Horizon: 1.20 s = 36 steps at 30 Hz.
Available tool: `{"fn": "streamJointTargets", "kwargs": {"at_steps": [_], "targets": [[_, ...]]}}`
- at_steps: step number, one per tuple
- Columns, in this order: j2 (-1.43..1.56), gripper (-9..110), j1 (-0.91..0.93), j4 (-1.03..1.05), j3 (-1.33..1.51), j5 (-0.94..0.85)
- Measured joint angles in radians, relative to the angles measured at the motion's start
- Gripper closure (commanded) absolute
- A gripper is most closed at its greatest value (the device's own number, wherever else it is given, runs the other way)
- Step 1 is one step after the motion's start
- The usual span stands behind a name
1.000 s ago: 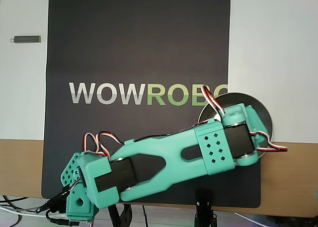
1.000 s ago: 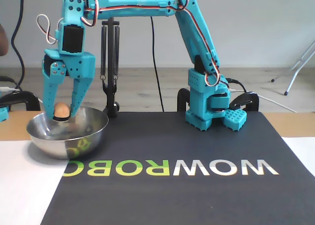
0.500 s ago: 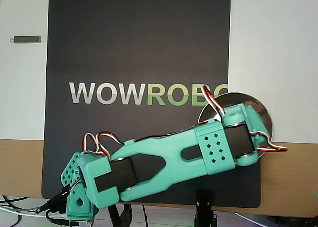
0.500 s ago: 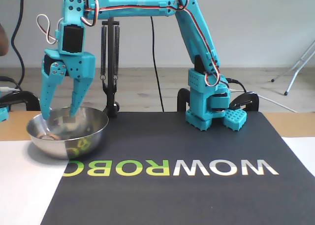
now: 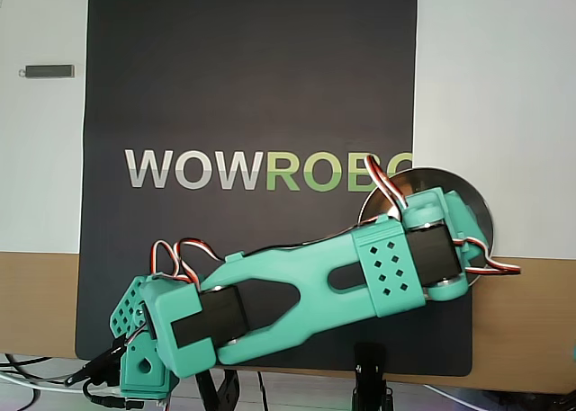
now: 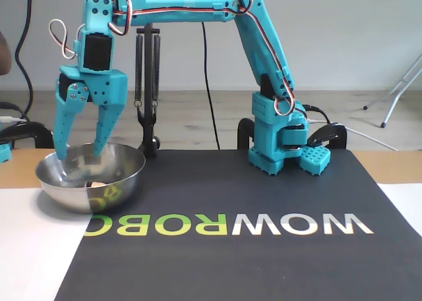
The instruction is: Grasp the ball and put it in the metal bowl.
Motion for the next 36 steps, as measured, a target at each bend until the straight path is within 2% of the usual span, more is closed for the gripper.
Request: {"fn": "streamJointTargets", "kwargs": {"at_steps": [2, 8, 17, 28, 36], "targets": [[0.000, 43, 0.000, 0.000, 0.000, 0.000], [0.000, 76, 0.000, 0.000, 0.000, 0.000], [0.000, 101, 0.000, 0.000, 0.000, 0.000], [0.000, 102, -0.003, 0.009, 0.000, 0.000], [0.003, 102, -0.075, 0.051, 0.000, 0.000]]}}
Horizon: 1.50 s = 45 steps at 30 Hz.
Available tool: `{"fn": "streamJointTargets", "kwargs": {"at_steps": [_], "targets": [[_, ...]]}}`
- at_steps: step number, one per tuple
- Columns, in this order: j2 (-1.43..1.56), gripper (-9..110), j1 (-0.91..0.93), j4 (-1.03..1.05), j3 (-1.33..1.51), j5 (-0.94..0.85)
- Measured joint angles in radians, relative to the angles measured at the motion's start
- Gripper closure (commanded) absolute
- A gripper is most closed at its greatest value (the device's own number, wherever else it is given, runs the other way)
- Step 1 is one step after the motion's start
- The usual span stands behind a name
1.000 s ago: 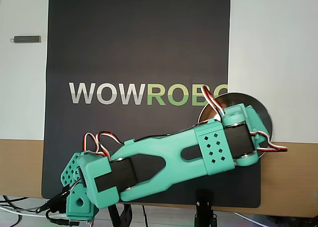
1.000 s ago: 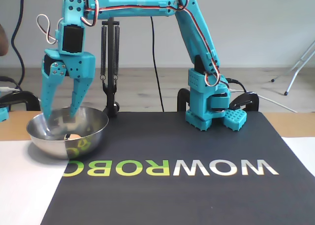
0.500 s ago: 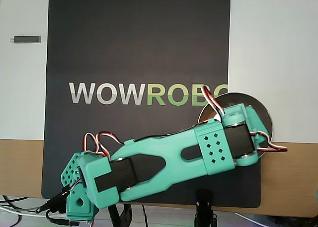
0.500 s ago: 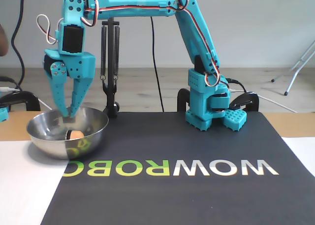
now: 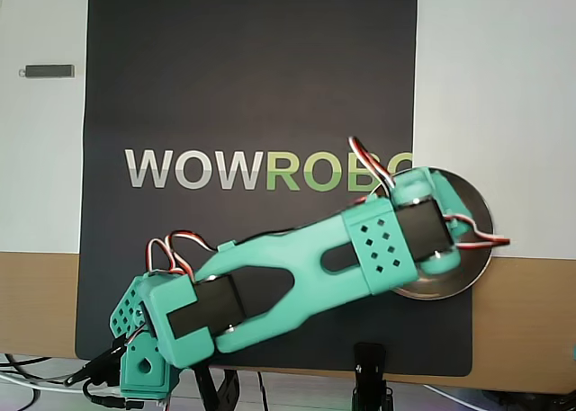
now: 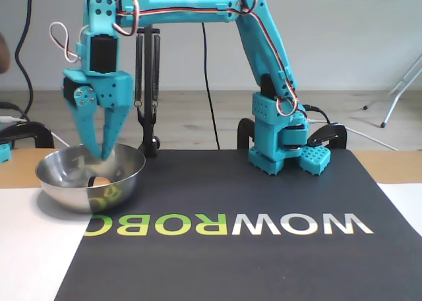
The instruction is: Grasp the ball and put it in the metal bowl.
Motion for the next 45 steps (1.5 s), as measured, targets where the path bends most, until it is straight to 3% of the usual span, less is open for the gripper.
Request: {"fn": "streamJointTargets", "kwargs": {"at_steps": [19, 29, 45], "targets": [[0.222, 102, -0.293, 0.259, 0.000, 0.000], [0.420, 102, -0.503, 0.264, 0.213, 0.008], [0.653, 102, -0.870, 0.229, 0.443, 0.178]]}}
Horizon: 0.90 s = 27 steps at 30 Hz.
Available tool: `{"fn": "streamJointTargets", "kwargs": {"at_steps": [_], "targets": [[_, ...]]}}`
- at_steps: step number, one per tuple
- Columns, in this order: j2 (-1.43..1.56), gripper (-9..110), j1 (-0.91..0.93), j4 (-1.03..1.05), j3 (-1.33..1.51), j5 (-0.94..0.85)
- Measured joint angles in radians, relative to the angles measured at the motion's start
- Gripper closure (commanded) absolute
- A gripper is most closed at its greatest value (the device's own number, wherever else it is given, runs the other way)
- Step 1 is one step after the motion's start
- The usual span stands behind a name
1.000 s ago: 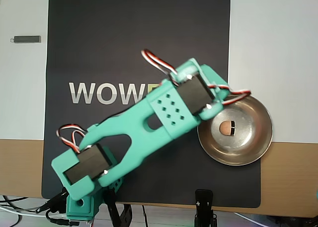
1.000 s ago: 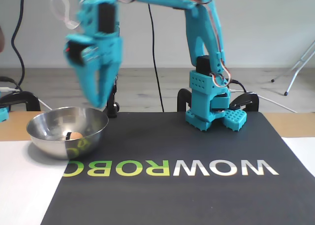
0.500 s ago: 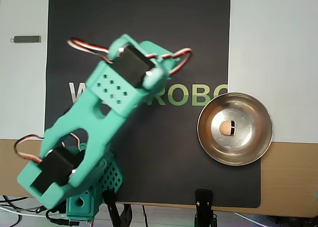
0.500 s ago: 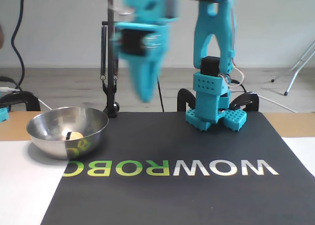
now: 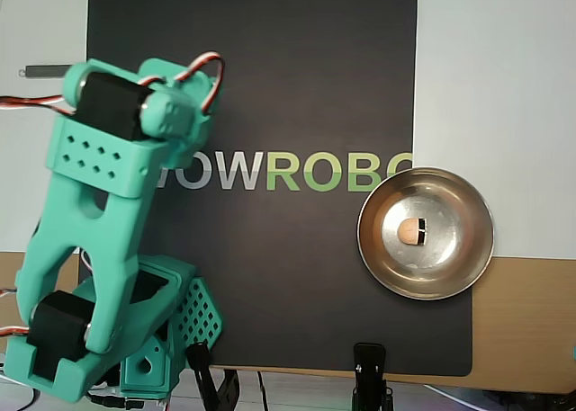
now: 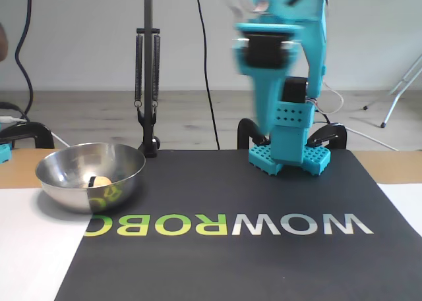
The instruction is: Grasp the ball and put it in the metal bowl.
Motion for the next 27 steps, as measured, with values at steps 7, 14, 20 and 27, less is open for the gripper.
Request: {"fn": "streamJointTargets", "kwargs": {"at_steps": [7, 14, 20, 27], "targets": [[0.087, 102, -0.138, -0.172, 0.178, 0.055], [0.219, 102, -0.227, -0.288, 0.364, 0.060], [0.385, 102, -0.245, -0.433, 0.534, 0.060], [0.606, 101, -0.242, -0.583, 0.759, 0.060]]}}
